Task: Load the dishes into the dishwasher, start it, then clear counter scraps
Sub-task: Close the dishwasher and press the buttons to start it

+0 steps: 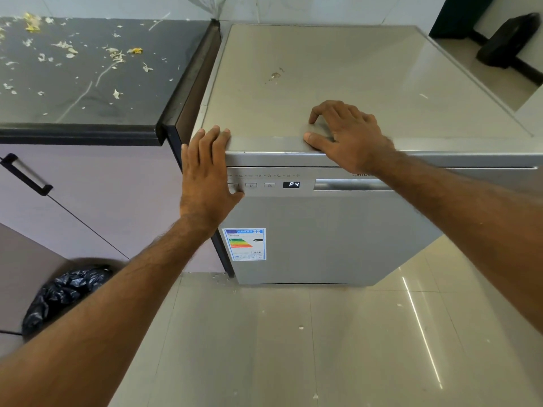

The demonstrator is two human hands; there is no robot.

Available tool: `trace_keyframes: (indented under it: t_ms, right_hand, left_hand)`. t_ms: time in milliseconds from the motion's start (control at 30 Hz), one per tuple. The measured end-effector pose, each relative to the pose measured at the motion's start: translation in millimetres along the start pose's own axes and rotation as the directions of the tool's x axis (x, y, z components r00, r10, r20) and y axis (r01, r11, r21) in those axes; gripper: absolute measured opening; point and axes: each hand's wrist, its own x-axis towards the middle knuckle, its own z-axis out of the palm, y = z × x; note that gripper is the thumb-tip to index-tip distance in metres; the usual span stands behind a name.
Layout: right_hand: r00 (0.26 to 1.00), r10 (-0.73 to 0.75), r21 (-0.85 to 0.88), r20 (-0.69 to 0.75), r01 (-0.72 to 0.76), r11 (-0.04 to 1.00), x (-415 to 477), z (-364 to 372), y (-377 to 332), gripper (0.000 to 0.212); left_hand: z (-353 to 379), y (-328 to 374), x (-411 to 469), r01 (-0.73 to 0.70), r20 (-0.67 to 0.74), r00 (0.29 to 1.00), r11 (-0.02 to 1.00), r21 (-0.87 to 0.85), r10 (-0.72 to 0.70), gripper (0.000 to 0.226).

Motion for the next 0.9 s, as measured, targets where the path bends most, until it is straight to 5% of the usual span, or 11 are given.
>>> trace_keyframes:
  t_ms: [267,367,433,500,633,700,800,900]
  right_hand:
    - [1.000,0.000,0.006,0.003,0.000,1.000,1.6,0.7,1.4,0.037]
    - [0.998,0.040,0.039,0.039,-0.042,0.998,5.8,-0.6,-2.2,0.036]
    - [0.995,0.087,0.185,0.058,-0.096,0.978,7.5,-7.3,-0.8,0.035]
    - [0.984,0.179,0.526,0.004,-0.154,0.836,-0.5,-18.0,4.4,0.034]
    - [0.860,0.473,0.882,-0.191,-0.061,0.467,-66.5,-32.0,23.8,0.023]
    - [0.713,0.646,0.898,-0.273,-0.052,0.437,-131.6,-29.4,54.2,0.020]
    - [0.531,0.811,0.868,-0.244,-0.254,0.427,-218.7,-7.6,109.2,0.028]
    - [0.621,0.777,0.696,-0.104,-0.512,0.503,-254.4,11.0,150.1,0.048]
  left_hand:
    - [-12.9,14.8,-1.8,0.024,0.122,0.992,0.992,0.128,-0.040,0.116]
    - [-19.2,40.1,-1.7,-0.094,0.247,0.969,0.956,0.277,0.023,0.116]
    - [-14.8,77.8,5.8,-0.172,0.322,0.944,0.947,0.272,0.079,0.110]
    - [-7.2,130.4,20.1,-0.241,0.422,0.895,0.954,0.178,0.147,0.104]
    - [14.9,222.5,48.6,-0.389,0.485,0.807,0.921,0.011,0.335,0.098]
    - [35.2,264.8,52.6,-0.383,0.464,0.820,0.924,0.008,0.335,0.108]
    - [56.2,293.9,49.0,-0.291,0.405,0.883,0.953,0.081,0.235,0.123]
    - [63.9,295.8,45.3,-0.266,0.363,0.906,0.960,0.083,0.220,0.129]
